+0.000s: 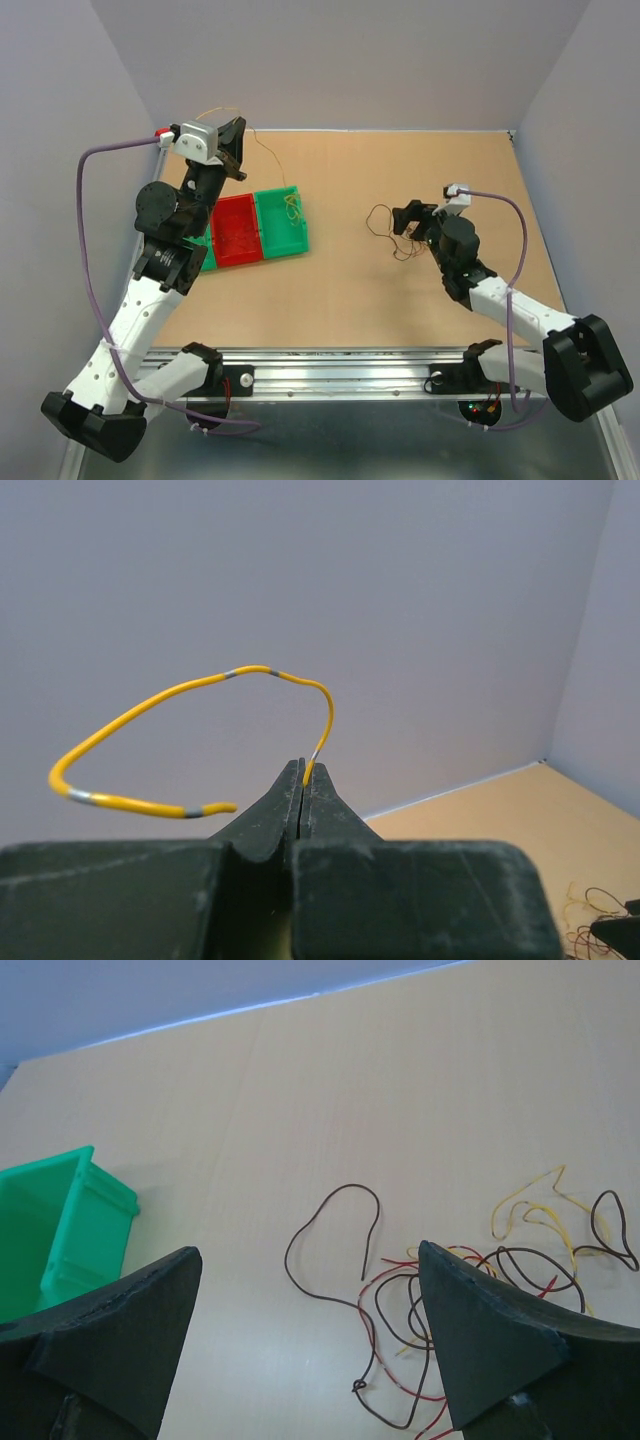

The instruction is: Untangle the cables

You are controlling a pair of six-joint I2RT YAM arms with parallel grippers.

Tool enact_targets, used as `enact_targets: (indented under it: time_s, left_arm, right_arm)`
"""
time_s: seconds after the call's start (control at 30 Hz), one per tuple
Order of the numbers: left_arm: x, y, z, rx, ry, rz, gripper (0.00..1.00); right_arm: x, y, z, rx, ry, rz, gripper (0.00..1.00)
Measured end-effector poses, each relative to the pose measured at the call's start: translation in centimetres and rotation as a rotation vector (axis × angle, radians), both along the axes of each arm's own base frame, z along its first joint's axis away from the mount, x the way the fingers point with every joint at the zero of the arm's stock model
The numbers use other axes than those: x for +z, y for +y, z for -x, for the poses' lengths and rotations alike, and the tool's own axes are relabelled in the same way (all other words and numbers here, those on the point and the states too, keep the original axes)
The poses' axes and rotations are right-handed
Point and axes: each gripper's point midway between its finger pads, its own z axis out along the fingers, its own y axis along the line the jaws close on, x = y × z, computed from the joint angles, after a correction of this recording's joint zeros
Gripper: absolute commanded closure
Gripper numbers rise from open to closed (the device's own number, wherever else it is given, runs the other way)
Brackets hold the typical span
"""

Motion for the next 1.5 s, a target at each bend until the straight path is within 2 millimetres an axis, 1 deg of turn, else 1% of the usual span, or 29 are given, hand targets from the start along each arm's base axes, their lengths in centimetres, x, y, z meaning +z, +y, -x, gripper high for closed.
enact_targets:
  time_s: [0.03, 0.07, 0.17, 0.23, 0.4, 0.43, 0.47, 0.53, 0.67, 0.77, 0.93, 1.07, 1.17, 1.33, 1.4, 1.5]
  left_arm:
    - [0.7, 0.2, 0.1, 0.010, -0.005, -0.006, 1.00]
    - [0.9, 0.4, 0.2, 0.017, -0.005, -0.011, 1.00]
    - [1.1, 1.2, 0.2, 0.064, 0.008, -0.043, 1.00]
    - [0.5, 1.7, -0.1, 0.096, 0.033, -0.072, 1.00]
    - [-2.3, 3.5, -0.7, 0.185, 0.120, -0.183, 1.00]
    - [-2.5, 3.8, -0.7, 0.196, 0.128, -0.196, 1.00]
    - [-3.0, 4.7, -0.8, 0.227, 0.142, -0.217, 1.00]
    - [-3.2, 6.0, -0.6, 0.267, 0.146, -0.236, 1.00]
    - [-3.3, 9.3, 0.7, 0.368, 0.132, -0.264, 1.00]
    - [-3.9, 10.7, 1.1, 0.417, 0.133, -0.284, 1.00]
    - [-6.0, 14.1, 0.3, 0.517, 0.178, -0.327, 1.00]
    - [-7.4, 15.8, -0.6, 0.548, 0.216, -0.351, 1.00]
    - [-9.7, 17.4, -2.1, 0.562, 0.283, -0.375, 1.00]
    - [-11.8, 18.7, -2.9, 0.561, 0.325, -0.388, 1.00]
    - [-13.0, 19.1, -3.1, 0.559, 0.343, -0.392, 1.00]
    - [-14.1, 19.5, -3.6, 0.555, 0.357, -0.397, 1.00]
  right_arm:
    - [0.1, 0.1, 0.2, 0.009, -0.005, -0.003, 0.06]
    - [0.2, 0.2, 0.3, 0.016, -0.009, -0.006, 0.06]
    - [0.6, 0.2, 1.0, 0.034, -0.030, -0.017, 0.06]
    - [1.1, 0.2, 1.4, 0.045, -0.047, -0.024, 0.06]
    - [2.6, 0.1, 1.9, 0.055, -0.093, -0.026, 0.06]
    - [2.8, 0.1, 1.9, 0.056, -0.098, -0.027, 0.06]
    - [2.9, 0.1, 2.0, 0.058, -0.103, -0.027, 0.06]
    - [3.3, 0.2, 2.1, 0.064, -0.113, -0.029, 0.06]
    - [3.6, 0.2, 2.4, 0.071, -0.125, -0.032, 0.06]
    - [3.7, 0.1, 2.6, 0.074, -0.128, -0.032, 0.06]
    - [4.1, 0.1, 2.7, 0.075, -0.142, -0.033, 0.06]
    - [4.1, 0.1, 2.7, 0.076, -0.142, -0.027, 0.06]
    - [4.1, 0.0, 2.7, 0.075, -0.142, -0.026, 0.06]
    - [4.1, 0.0, 2.7, 0.076, -0.142, -0.024, 0.06]
    - [4.1, 0.1, 2.7, 0.077, -0.143, -0.022, 0.06]
    - [4.1, 0.1, 2.7, 0.079, -0.143, -0.021, 0.06]
